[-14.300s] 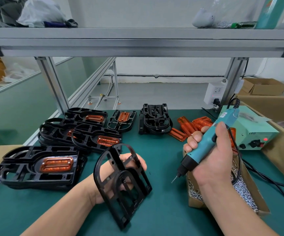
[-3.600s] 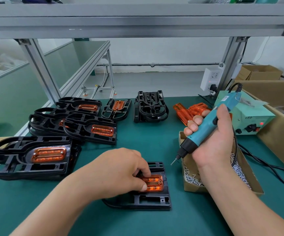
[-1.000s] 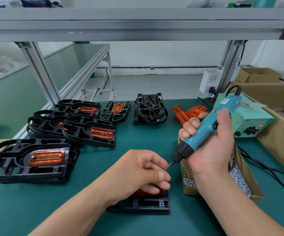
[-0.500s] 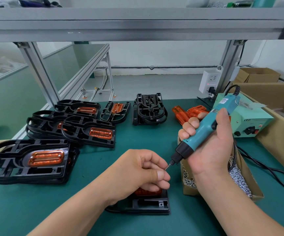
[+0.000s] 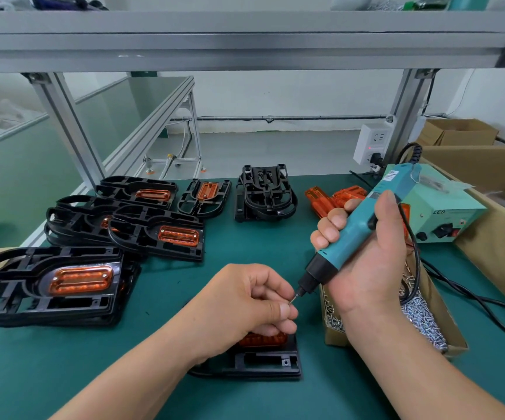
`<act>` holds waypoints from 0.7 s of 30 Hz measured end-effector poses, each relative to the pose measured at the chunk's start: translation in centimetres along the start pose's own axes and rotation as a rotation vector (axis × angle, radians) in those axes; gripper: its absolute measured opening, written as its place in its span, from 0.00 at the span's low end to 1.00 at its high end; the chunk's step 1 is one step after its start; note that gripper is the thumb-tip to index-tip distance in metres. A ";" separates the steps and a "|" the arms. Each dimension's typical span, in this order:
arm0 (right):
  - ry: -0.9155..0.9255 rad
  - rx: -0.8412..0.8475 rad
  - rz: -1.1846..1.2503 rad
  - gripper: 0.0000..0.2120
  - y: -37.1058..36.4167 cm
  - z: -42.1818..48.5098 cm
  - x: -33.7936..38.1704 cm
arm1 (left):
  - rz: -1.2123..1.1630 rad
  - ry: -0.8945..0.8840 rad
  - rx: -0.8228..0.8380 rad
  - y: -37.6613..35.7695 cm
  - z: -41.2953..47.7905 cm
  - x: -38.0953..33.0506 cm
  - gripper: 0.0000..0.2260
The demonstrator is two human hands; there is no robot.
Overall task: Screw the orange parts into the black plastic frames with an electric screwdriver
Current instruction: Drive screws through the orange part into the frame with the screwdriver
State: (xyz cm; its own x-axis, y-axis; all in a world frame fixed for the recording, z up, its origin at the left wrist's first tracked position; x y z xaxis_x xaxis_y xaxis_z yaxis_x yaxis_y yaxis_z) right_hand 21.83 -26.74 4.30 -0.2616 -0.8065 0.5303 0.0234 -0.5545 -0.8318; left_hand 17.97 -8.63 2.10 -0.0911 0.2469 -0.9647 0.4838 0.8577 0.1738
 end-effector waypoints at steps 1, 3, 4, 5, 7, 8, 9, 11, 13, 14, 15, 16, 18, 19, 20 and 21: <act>0.004 -0.001 -0.003 0.19 0.0 0.0 0.0 | 0.014 -0.007 -0.011 0.0 0.0 -0.1 0.06; 0.006 -0.008 0.000 0.19 0.0 0.0 0.1 | 0.050 -0.021 -0.033 -0.2 0.0 -0.2 0.06; 0.005 -0.011 0.002 0.19 0.0 0.0 0.1 | 0.076 -0.030 -0.044 -0.2 0.0 -0.2 0.06; 0.004 -0.014 0.001 0.19 0.1 0.0 0.1 | 0.108 -0.038 -0.050 -0.2 0.0 -0.3 0.05; 0.002 -0.020 -0.003 0.19 0.1 -0.1 -0.1 | 0.178 -0.049 -0.057 -0.1 -0.1 -0.3 0.05; 0.001 -0.023 -0.005 0.19 0.2 -0.1 -0.1 | 0.208 -0.056 -0.062 0.0 -0.1 -0.3 0.05; -0.001 -0.027 -0.006 0.19 0.2 -0.1 -0.2 | 0.230 -0.062 -0.064 0.1 -0.1 -0.4 0.06; -0.001 -0.035 -0.007 0.19 0.2 -0.1 -0.2 | 0.260 -0.074 -0.065 0.3 -0.1 -0.6 0.07; 0.002 -0.034 -0.015 0.18 0.2 0.0 -0.2 | 0.297 -0.108 -0.094 0.9 -0.1 -0.8 0.07; 0.000 -0.029 -0.020 0.18 0.3 0.0 -0.2 | 0.343 -0.134 -0.131 1.4 -0.1 -0.9 0.07; -0.002 -0.022 -0.027 0.18 0.2 0.0 -0.2 | 0.418 -0.158 -0.176 2.1 -0.2 -0.9 0.06; -0.007 -0.013 -0.035 0.18 0.2 0.0 -0.2 | 0.516 -0.174 -0.220 2.7 -0.2 -1.0 0.06; -0.020 0.015 -0.054 0.18 0.1 -0.1 -0.3 | 0.727 -0.181 -0.249 3.6 -0.3 -1.0 0.08; -0.028 0.031 -0.063 0.17 0.1 -0.2 -0.4 | 0.811 -0.180 -0.230 3.9 -0.3 -0.8 0.10; -0.035 0.047 -0.072 0.17 0.0 -0.3 -0.5 | 0.868 -0.176 -0.199 3.9 -0.2 -0.6 0.12; -0.039 0.062 -0.082 0.17 0.0 -0.4 -0.6 | 0.903 -0.164 -0.165 3.9 -0.1 -0.4 0.15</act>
State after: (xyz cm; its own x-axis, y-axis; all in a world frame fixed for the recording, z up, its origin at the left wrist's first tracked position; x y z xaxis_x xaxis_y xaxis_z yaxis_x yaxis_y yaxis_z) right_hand 21.64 -26.14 3.94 -0.2275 -0.7643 0.6034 0.0630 -0.6299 -0.7741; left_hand 19.80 -5.38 3.20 0.3897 0.7958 -0.4635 0.1804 0.4276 0.8858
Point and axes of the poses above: each hand's wrist, its own z-axis towards the middle knuckle, its own y-axis out of the back of the hand, x = y × z, the point moved 3 cm from there along z, towards the middle knuckle, and after that the axes turned 4 degrees about z, right-handed, at the moved point
